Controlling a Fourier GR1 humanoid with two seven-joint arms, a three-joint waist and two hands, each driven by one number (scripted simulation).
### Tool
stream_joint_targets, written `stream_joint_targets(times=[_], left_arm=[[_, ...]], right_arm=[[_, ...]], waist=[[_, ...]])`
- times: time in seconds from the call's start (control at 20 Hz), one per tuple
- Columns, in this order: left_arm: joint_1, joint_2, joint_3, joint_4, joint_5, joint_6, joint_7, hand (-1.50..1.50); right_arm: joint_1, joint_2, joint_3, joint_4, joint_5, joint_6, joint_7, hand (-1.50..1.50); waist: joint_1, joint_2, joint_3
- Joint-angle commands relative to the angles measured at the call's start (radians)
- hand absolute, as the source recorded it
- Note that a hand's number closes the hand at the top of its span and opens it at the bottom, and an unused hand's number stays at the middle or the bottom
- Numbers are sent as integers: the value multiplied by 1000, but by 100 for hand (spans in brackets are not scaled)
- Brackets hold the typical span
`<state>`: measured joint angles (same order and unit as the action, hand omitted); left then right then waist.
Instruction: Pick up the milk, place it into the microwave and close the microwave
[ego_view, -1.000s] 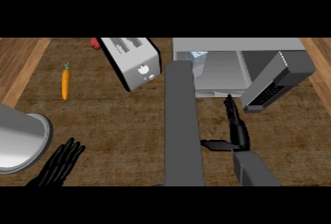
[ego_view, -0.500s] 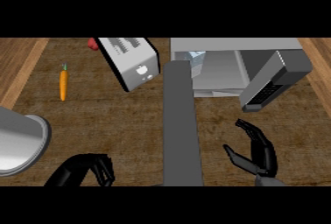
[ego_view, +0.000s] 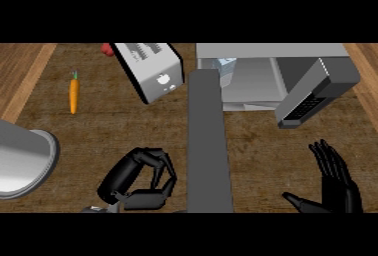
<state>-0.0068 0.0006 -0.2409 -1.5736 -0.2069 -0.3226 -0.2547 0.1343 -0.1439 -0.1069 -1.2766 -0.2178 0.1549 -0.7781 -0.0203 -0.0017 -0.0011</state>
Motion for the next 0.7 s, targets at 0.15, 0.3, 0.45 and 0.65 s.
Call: stream_joint_targets(times=[0.15, 0.3, 0.45, 0.65], left_arm=[[-237, -1, -192, 210, -45, 188, -36, 150], [-302, 0, -330, 308, 7, 285, -9, 150], [-345, 0, -453, 366, 75, 368, 40, 150], [-553, 0, -493, 571, 252, 474, 50, 150]], right_arm=[[70, -100, -68, -94, -35, 51, 30, -150], [122, -70, -29, -234, -16, 19, 76, -150], [116, -90, -55, -309, -64, 27, 143, -150], [79, -104, -51, -301, -65, 58, 146, -150]], waist=[[-3, 3, 1], [-8, 3, 0], [-16, 3, 0], [-30, 10, 0]])
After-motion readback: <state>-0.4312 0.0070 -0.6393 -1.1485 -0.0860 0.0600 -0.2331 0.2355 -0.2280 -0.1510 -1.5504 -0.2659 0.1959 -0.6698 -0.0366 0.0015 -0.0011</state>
